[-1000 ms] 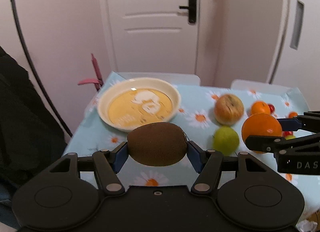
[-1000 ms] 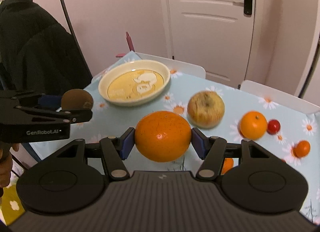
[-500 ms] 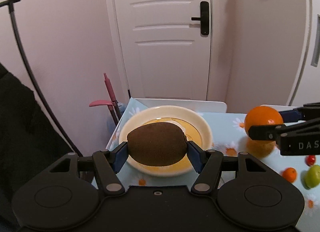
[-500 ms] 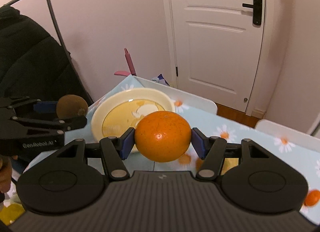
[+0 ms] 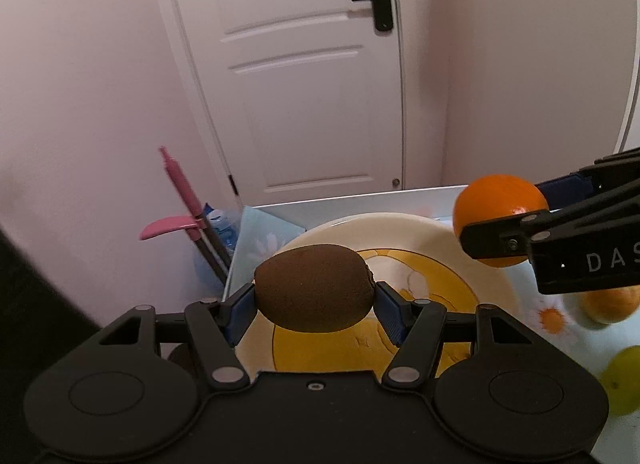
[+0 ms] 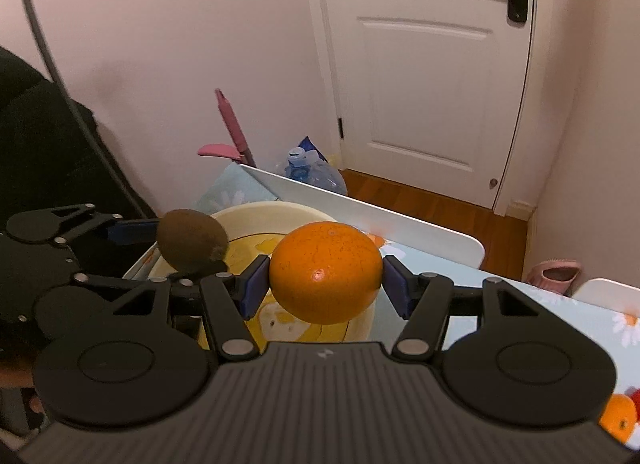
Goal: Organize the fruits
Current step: 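Carry the kiwi and large orange over the cream bowl with both tools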
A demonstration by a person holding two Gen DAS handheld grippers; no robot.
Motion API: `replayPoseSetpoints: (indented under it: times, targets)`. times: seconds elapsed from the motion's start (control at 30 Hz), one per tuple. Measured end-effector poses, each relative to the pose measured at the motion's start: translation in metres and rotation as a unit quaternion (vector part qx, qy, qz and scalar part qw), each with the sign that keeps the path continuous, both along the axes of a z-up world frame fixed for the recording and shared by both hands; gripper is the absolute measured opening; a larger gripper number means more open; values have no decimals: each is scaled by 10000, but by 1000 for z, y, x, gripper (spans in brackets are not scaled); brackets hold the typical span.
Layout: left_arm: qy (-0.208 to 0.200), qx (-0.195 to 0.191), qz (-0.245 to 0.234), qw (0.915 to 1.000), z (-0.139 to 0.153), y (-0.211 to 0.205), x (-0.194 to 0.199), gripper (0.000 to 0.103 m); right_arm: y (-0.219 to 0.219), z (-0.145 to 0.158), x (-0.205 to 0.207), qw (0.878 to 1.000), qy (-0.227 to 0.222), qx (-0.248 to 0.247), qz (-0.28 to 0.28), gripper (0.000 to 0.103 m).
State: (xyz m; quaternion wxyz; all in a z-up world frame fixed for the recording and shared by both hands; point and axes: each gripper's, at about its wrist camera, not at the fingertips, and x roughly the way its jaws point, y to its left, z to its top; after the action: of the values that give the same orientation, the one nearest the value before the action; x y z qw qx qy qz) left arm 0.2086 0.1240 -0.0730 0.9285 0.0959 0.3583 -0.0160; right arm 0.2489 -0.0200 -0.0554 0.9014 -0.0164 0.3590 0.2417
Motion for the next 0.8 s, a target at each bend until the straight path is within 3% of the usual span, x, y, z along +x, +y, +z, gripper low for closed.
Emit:
replayPoseSetpoints:
  times: [0.43,0.47,0.57,0.8]
  targets:
    - [316,-10,-533,9981,-33,-1,44,69,8,-17,25,9990,235,-122,-362,76]
    - [315,-7,-560,9979,-33,-2,44,70,7,-16,25,9990,237,-123,-370,76]
    - [171,49,-638,9978,-28,-3,37,90,7,-12,26,9990,235,-113,-369,76]
    - [261,-51,-332,9991,-12,8,13,94,9,-5,22,9997,209,-139,-70,76]
